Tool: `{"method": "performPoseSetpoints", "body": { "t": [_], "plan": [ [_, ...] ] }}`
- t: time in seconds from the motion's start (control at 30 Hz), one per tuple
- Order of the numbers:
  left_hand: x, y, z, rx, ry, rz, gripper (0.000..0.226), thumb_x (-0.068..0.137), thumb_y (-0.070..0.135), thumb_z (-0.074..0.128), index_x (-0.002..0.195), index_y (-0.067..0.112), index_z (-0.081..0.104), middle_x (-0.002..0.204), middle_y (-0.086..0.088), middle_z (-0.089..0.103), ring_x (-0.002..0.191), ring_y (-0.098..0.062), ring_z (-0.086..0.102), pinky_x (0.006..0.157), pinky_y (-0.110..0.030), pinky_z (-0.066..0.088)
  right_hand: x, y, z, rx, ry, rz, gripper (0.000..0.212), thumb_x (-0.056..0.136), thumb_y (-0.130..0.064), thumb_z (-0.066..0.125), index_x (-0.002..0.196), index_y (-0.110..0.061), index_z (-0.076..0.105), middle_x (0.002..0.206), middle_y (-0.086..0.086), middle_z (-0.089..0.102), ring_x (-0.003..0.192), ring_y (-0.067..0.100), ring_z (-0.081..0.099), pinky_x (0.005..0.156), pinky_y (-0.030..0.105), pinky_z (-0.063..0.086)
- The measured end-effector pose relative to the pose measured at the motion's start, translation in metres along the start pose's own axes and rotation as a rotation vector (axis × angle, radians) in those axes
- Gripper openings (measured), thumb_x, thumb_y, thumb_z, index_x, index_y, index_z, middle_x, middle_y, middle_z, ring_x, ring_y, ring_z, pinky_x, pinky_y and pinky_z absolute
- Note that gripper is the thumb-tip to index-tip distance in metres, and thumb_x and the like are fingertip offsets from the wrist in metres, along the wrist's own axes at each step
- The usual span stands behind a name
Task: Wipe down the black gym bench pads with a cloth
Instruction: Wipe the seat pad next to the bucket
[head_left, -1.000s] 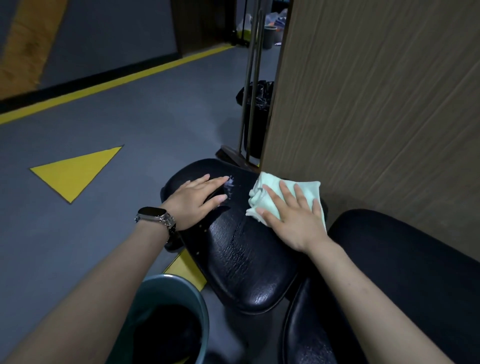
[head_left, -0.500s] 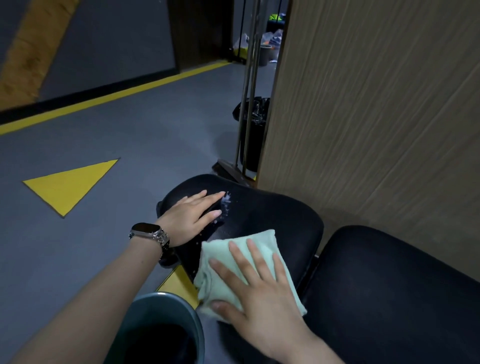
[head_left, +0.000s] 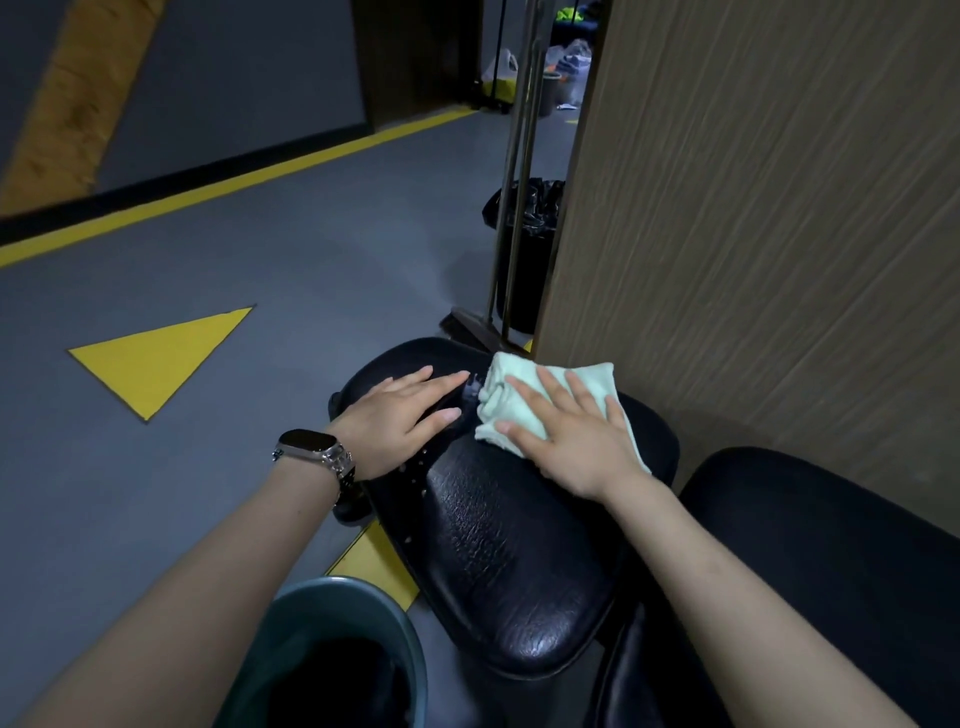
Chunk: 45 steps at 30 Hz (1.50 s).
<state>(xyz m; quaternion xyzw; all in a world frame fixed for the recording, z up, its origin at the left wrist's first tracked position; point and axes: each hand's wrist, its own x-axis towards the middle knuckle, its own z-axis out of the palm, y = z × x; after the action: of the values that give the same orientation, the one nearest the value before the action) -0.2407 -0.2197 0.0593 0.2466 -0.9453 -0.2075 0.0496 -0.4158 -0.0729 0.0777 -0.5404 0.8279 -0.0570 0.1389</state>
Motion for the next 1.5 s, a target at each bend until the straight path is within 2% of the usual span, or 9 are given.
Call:
{"method": "performPoseSetpoints", "body": {
  "t": [0.47,0.53,0.63,0.87,0.93,1.07,1.23,1.37,1.5],
  "plan": [
    [0.000,-0.009,-0.009,-0.081,0.002,-0.005,0.060,0.088,0.060,0.021,0.145,0.040,0.021,0.150,0.003,0.034,0.141,-0.008,0.017,0.115,-0.034,0.019,-0.040,-0.058,0.028,-0.064,0.043,0.003,0.061,0.093,-0.065,0.012,0.147,-0.046,-0.008,0.158,-0.007,-0.017,0.143,0.022,-0.023,0.112,0.051,-0.013],
    [0.000,-0.011,-0.010,-0.089,0.003,-0.005,0.060,0.088,0.060,0.020,0.145,0.041,0.021,0.150,0.005,0.034,0.141,-0.007,0.019,0.114,-0.033,0.020,-0.053,-0.072,0.043,-0.086,0.129,-0.035,0.066,0.086,-0.066,0.005,0.148,-0.044,0.002,0.161,-0.003,-0.004,0.146,0.027,-0.011,0.111,0.053,-0.009],
    [-0.002,-0.008,-0.012,-0.108,0.041,0.012,0.052,0.095,0.052,0.026,0.145,0.039,0.022,0.149,0.008,0.034,0.139,-0.007,0.023,0.114,-0.031,0.020,-0.070,-0.091,0.060,-0.080,0.231,-0.041,0.062,0.082,-0.061,0.026,0.136,-0.038,0.047,0.146,0.004,0.045,0.136,0.034,0.037,0.104,0.056,0.016],
    [0.001,-0.015,-0.013,-0.152,0.054,0.045,0.059,0.089,0.061,0.022,0.144,0.041,0.022,0.142,0.014,0.043,0.132,-0.002,0.033,0.109,-0.028,0.028,-0.072,-0.100,0.068,-0.081,0.161,-0.100,0.062,0.076,-0.059,0.034,0.129,-0.038,0.055,0.141,0.000,0.050,0.132,0.029,0.040,0.103,0.055,0.022],
    [0.003,-0.017,-0.013,-0.155,0.067,0.048,0.057,0.090,0.057,0.024,0.144,0.038,0.024,0.143,0.012,0.040,0.133,-0.003,0.031,0.109,-0.026,0.027,-0.058,-0.094,0.058,-0.055,0.179,-0.082,0.064,0.076,-0.063,0.029,0.133,-0.042,0.049,0.145,-0.002,0.046,0.136,0.028,0.038,0.109,0.053,0.019],
    [0.003,-0.021,-0.008,-0.150,0.075,0.040,0.063,0.086,0.064,0.021,0.144,0.040,0.024,0.147,0.012,0.036,0.137,-0.005,0.026,0.111,-0.035,0.028,-0.023,-0.073,0.037,-0.022,0.098,-0.089,0.067,0.086,-0.069,0.016,0.147,-0.047,0.000,0.160,-0.010,-0.006,0.145,0.017,-0.017,0.112,0.049,-0.012],
    [0.009,-0.030,-0.003,-0.115,0.106,0.085,0.068,0.086,0.062,0.020,0.146,0.029,0.024,0.148,0.005,0.036,0.137,-0.013,0.030,0.111,-0.040,0.028,0.012,-0.054,0.020,0.009,0.040,-0.021,0.063,0.091,-0.067,0.024,0.147,-0.048,0.002,0.159,-0.012,-0.009,0.145,0.015,-0.016,0.113,0.048,-0.010],
    [0.005,-0.025,-0.002,-0.086,0.090,0.072,0.088,0.076,0.081,0.009,0.146,0.029,0.023,0.150,0.006,0.032,0.140,-0.015,0.021,0.115,-0.032,0.019,0.037,-0.043,0.005,0.027,0.010,0.048,0.063,0.093,-0.065,0.025,0.148,-0.045,0.002,0.160,-0.009,-0.003,0.146,0.018,-0.009,0.113,0.050,-0.009],
    [0.004,-0.018,-0.005,-0.089,0.066,0.046,0.087,0.077,0.077,0.014,0.147,0.027,0.021,0.151,0.006,0.030,0.141,-0.015,0.020,0.115,-0.027,0.014,0.042,-0.044,0.003,-0.005,-0.018,0.060,0.062,0.095,-0.062,0.021,0.149,-0.043,-0.002,0.160,-0.007,-0.005,0.146,0.020,-0.011,0.112,0.052,-0.011]
  ]
}}
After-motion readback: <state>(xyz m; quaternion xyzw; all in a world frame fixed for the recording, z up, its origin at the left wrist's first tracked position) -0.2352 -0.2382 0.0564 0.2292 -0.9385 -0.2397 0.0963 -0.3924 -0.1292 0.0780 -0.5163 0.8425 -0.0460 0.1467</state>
